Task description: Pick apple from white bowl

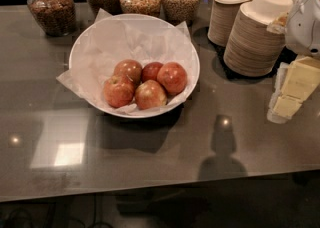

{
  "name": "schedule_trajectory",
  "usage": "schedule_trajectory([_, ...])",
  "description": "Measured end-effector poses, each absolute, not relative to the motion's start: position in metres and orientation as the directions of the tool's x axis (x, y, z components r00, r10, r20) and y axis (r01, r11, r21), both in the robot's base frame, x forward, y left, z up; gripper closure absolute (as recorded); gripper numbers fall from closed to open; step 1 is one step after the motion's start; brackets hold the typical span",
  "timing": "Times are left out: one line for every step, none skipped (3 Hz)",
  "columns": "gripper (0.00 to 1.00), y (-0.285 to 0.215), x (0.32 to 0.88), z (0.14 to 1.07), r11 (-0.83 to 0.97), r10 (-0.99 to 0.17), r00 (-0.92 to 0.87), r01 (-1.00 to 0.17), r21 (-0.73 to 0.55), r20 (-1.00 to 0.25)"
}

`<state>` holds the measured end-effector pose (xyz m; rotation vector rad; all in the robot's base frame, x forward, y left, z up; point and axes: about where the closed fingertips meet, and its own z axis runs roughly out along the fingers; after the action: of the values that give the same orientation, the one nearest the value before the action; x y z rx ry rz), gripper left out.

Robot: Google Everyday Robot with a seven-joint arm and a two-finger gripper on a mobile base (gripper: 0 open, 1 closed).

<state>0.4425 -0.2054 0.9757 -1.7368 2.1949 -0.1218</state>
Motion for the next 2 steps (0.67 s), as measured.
schedule_trajectory([0.00, -0.178, 0.457, 0.967, 0.220, -0.964, -0.160, -0.927, -0.302, -0.211])
schedule_trajectory([0.00, -0.151, 0.468, 0.963, 0.184, -0.970, -0.116, -0.928, -0.325, -0.216])
